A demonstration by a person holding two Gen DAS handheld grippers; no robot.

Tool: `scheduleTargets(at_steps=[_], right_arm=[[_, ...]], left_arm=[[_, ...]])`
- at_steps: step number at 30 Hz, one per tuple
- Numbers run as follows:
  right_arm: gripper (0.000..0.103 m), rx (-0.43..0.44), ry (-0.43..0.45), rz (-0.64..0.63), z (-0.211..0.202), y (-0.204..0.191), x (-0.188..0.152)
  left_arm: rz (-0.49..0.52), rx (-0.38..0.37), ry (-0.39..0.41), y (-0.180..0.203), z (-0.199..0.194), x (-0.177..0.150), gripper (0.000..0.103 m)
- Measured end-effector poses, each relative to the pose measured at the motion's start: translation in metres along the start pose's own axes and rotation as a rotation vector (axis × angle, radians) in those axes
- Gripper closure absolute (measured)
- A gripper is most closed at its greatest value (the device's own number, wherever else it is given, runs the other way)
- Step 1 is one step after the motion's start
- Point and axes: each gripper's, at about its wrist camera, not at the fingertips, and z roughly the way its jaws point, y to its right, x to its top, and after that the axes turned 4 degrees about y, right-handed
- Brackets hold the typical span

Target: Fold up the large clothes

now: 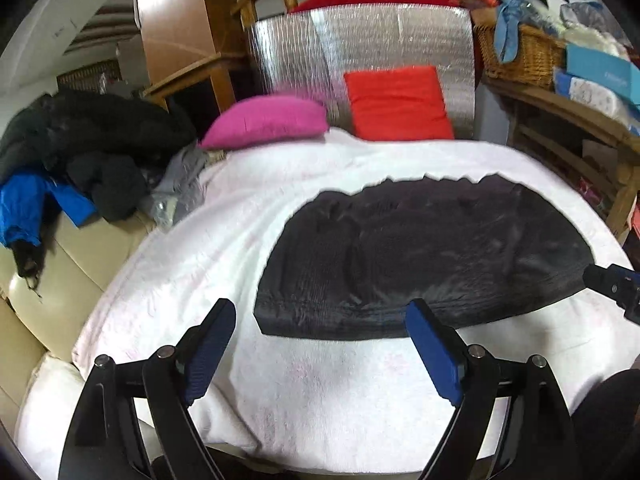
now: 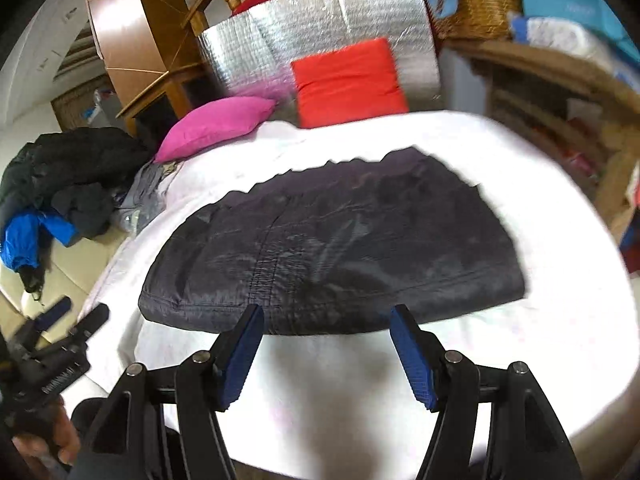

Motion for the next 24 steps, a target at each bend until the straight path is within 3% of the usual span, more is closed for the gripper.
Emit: scheduleTargets(at_steps=[5, 15, 24], right_arm=[[0.034, -0.062, 0.066, -0.049, -0.06, -0.007, 0.005], [0.031, -0.106, 0.144, -0.075, -0.137, -0.041, 0.001], [0.029, -0.164, 0.246, -0.096, -0.193, -0.065, -0.004]], left_arm=[[0.001, -0.007, 0.048, 0.0, -0.039, 0.013, 0.013], [-0.037, -0.002, 0.123, -0.009, -0.12, 0.024, 0.003], [-0.06, 0.066, 0.244, -0.02, -0.194, 0.028, 0.002]])
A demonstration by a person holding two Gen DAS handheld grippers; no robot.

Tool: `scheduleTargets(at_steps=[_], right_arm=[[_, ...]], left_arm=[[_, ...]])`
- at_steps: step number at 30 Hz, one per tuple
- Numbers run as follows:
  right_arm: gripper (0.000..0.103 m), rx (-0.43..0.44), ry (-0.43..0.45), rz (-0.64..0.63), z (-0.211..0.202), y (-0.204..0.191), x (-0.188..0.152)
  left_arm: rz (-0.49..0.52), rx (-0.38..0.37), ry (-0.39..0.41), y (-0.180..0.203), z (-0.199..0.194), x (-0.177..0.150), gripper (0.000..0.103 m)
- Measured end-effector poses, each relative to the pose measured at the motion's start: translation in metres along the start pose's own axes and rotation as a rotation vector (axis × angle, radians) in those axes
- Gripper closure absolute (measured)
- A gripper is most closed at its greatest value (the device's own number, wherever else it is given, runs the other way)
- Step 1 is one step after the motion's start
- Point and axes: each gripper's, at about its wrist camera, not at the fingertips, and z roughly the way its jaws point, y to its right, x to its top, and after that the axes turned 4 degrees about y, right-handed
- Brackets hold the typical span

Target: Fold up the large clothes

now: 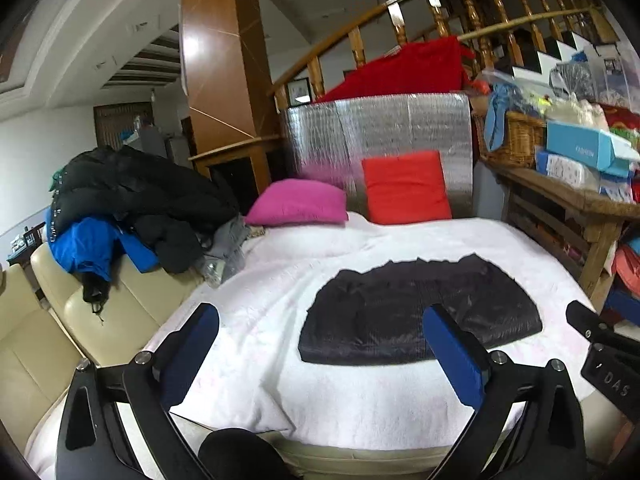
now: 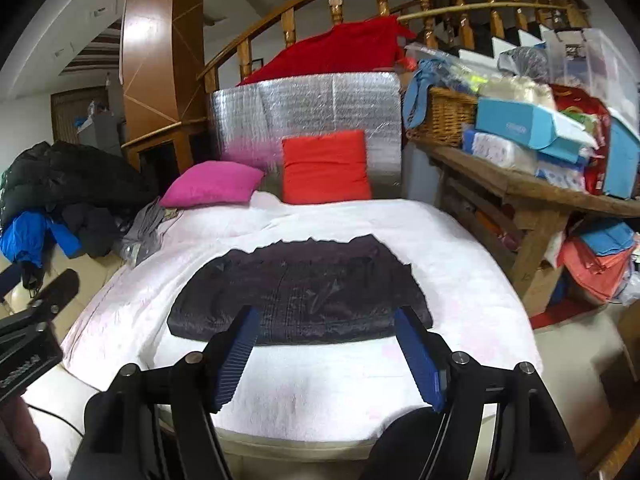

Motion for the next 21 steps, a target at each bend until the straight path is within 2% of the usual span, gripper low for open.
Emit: scheduleTargets(at_steps=[12, 21], right_arm=[[0.029, 0.021, 0.067, 0.036, -0.042, -0.01, 0.01], [0.029, 0.033, 0.074, 0.026, -0.046, -0.019, 0.009]], left_arm=[[-0.048, 0.05, 0.078, -0.016, -0.043, 0.017, 0.001], [-0.056, 0.068, 0.097, -0.021, -0.049, 0.016, 0.001]])
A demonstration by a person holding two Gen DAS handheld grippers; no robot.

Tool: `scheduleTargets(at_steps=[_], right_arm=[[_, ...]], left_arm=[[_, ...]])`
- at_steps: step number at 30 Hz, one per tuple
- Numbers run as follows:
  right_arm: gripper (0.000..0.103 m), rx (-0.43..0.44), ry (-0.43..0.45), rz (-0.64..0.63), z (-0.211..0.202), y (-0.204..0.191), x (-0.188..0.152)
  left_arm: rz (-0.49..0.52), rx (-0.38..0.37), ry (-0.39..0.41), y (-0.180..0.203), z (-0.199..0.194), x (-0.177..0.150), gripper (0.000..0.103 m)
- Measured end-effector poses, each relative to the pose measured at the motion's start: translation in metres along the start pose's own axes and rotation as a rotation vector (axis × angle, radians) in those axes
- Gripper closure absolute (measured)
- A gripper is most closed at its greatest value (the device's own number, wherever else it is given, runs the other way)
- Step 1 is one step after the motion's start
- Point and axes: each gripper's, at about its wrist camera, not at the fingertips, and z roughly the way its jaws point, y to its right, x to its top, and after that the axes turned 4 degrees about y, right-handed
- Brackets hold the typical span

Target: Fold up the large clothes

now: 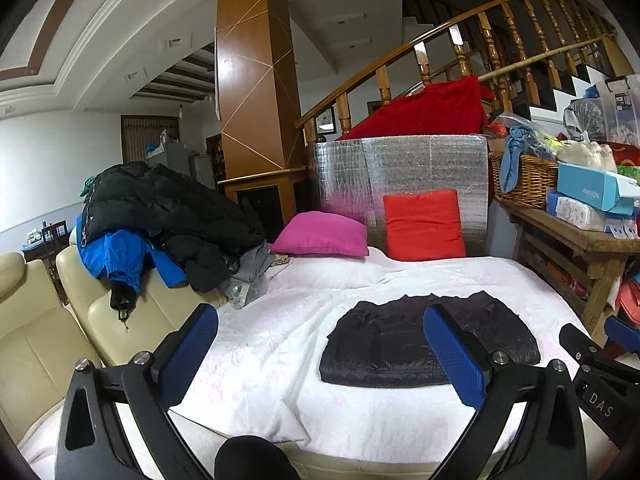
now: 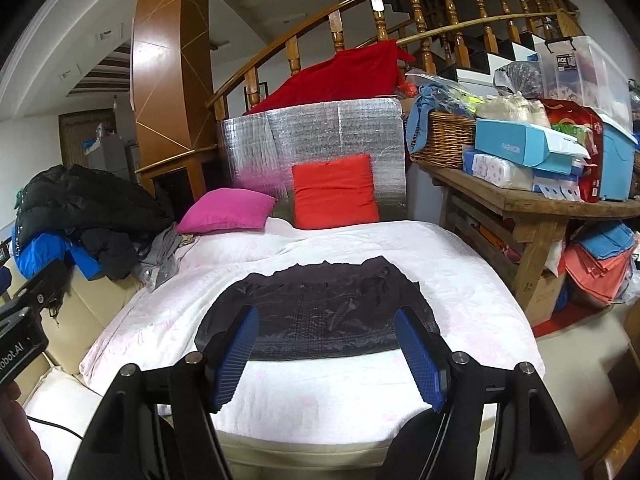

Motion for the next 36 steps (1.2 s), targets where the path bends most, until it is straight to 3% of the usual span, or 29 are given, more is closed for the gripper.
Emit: scheduleTargets(at_steps=[36], right_arm=[[0.029, 0.005, -0.029, 0.004, 0.0101, -0.001, -0.0021]], left_arm=[[0.002, 0.004, -0.018, 0.0013, 0.0051, -0.0041, 0.001]])
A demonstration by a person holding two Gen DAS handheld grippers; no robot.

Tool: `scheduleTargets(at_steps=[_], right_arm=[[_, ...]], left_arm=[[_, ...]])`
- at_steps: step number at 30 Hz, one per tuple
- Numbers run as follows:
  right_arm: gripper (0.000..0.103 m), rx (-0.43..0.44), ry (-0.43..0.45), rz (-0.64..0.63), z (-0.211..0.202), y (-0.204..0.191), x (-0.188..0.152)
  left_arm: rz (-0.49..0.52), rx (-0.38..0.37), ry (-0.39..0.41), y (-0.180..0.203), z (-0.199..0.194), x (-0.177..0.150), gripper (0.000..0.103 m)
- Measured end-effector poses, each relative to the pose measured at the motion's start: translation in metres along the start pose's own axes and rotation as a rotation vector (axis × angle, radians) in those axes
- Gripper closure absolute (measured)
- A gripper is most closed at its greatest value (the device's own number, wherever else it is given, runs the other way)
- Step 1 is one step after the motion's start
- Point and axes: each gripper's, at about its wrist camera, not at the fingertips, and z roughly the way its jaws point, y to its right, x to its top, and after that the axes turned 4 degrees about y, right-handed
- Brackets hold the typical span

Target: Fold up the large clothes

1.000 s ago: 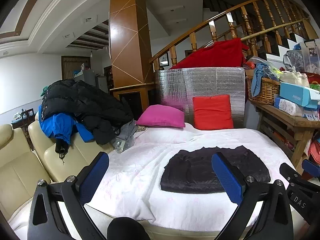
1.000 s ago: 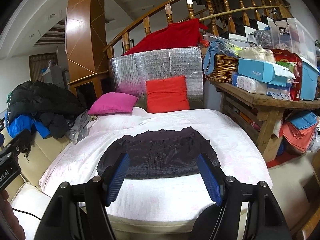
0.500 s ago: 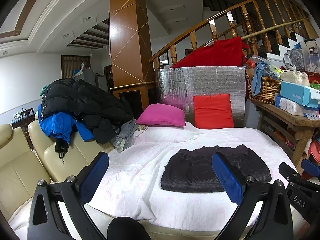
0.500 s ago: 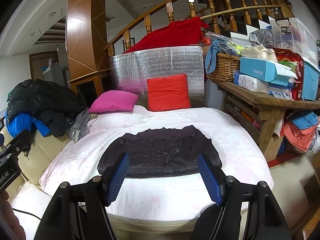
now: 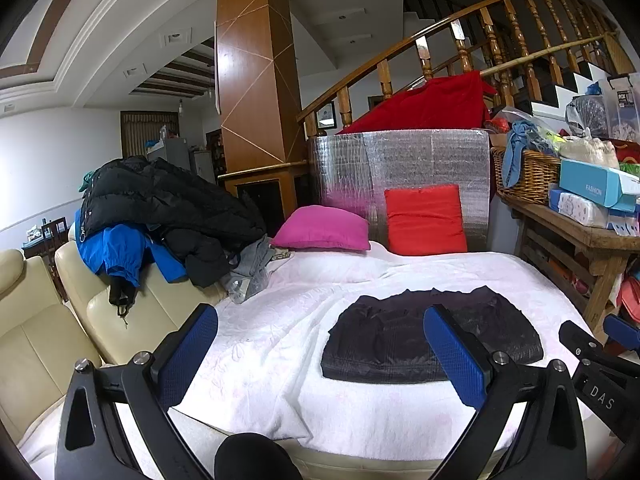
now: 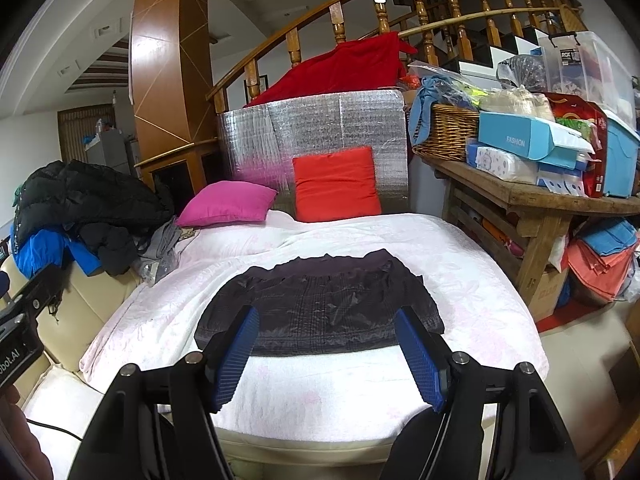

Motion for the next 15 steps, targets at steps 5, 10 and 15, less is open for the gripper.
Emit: scheduleTargets(at_steps=[5, 10, 15], right_arm=[[0.029, -0.001, -0.007, 0.002, 0.0015, 0.0, -0.0016], [0.029, 0.001, -0.01, 0.002, 0.0014, -0.0013, -0.0031], [0.029, 0.0, -0.007, 0.004, 0.001, -0.001, -0.003]], left_arm=[[-0.001, 0.002, -0.004, 0.0, 0.0011, -0.0009, 0.001], [-0.002, 0.003, -0.008, -0.001, 0.0024, -0.0008, 0.001], [-0.001, 0.003, -0.008, -0.001, 0.0031, -0.0011, 0.001]])
